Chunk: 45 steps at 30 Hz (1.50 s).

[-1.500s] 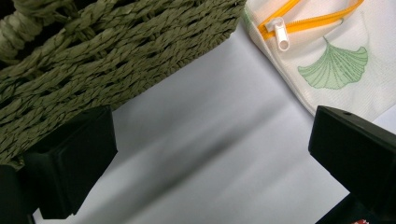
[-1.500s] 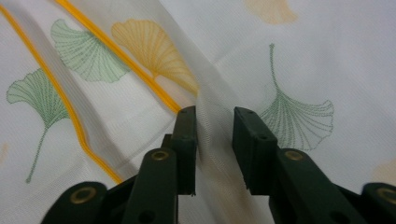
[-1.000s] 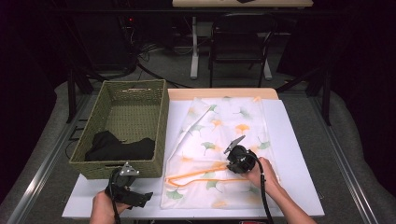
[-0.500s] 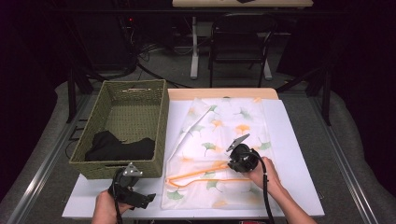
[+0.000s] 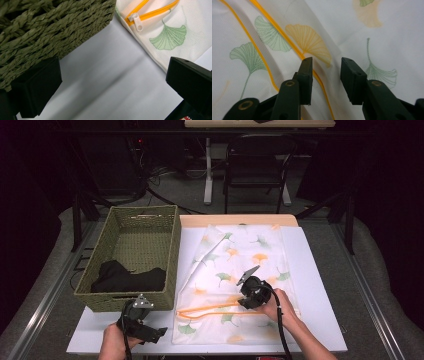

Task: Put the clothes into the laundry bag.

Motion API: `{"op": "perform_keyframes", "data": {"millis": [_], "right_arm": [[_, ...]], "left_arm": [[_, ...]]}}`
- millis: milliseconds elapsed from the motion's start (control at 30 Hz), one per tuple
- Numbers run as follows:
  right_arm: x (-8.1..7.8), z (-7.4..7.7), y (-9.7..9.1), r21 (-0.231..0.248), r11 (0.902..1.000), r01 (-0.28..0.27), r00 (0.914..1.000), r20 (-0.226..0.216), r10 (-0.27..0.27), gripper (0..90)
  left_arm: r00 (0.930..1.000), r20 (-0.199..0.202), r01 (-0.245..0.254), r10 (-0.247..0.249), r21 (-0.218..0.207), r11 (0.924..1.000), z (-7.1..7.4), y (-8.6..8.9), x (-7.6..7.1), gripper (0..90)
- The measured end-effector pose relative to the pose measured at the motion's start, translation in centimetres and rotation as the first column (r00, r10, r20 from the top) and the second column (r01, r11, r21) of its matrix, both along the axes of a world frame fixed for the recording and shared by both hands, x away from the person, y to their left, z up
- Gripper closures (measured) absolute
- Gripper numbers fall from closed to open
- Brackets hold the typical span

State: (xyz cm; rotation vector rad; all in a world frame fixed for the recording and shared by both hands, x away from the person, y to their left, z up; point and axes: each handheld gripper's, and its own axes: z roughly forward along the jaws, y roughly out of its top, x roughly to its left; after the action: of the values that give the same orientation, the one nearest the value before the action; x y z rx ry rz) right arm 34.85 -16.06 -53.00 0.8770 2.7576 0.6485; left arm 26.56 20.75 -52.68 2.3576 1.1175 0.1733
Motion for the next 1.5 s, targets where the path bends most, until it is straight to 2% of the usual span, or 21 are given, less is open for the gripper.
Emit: {"op": "perform_keyframes", "data": {"millis": [100,200,333,567,733,867,1000,1100,1367,1500], "right_arm": [[-0.1,-0.6,0.3,-0.016,0.9997,-0.016,0.9999,-0.004,0.015,66.5],[-0.4,-0.5,0.8,-0.033,0.9992,-0.022,0.9997,0.009,0.022,80.8],[-0.6,-0.4,0.8,-0.043,0.9988,-0.026,0.9993,0.026,0.027,86.3],[-0.5,0.6,0.3,0.006,0.9998,-0.017,0.9994,0.030,0.017,87.3],[-0.4,1.0,0.2,0.014,0.9998,-0.013,0.9992,0.037,0.012,87.0],[-0.3,1.2,0.2,0.021,0.9996,-0.016,0.9997,0.020,0.016,83.9],[-0.3,1.1,0.3,0.006,0.9997,-0.025,0.9993,0.027,0.025,88.3],[-0.4,1.3,0.4,0.006,0.9997,-0.023,0.9990,0.038,0.023,88.3],[-0.3,2.3,0.2,0.030,0.9995,-0.012,0.9980,0.062,0.010,88.7],[0.1,2.4,0.0,0.061,0.9981,-0.006,0.9980,0.063,0.002,89.0]], "left_arm": [[1.0000,0.000,0.001,-0.001,-0.001,1.0000,0.0,0.0,0.0,0.1],[1.0000,-0.002,0.000,0.000,0.001,1.0000,0.0,0.0,0.0,0.1],[1.0000,-0.004,0.006,-0.006,-0.001,1.0000,-0.1,-0.1,0.0,0.1],[0.9999,-0.007,0.008,-0.008,0.003,1.0000,-0.1,0.0,0.1,0.1],[1.0000,-0.007,0.003,-0.003,0.001,1.0000,-0.1,0.0,0.0,0.1],[0.9999,-0.009,0.005,-0.005,0.001,1.0000,-0.1,0.0,0.0,0.1],[0.9999,-0.009,0.007,-0.007,0.002,1.0000,-0.1,0.0,0.0,0.0],[0.9999,-0.009,0.009,-0.009,0.001,1.0000,-0.1,0.0,0.1,0.1],[0.9999,-0.011,0.010,-0.010,0.002,1.0000,-0.1,0.0,0.0,0.1],[0.9998,-0.012,0.016,-0.016,0.002,0.9999,0.0,0.0,0.0,0.1]]}}
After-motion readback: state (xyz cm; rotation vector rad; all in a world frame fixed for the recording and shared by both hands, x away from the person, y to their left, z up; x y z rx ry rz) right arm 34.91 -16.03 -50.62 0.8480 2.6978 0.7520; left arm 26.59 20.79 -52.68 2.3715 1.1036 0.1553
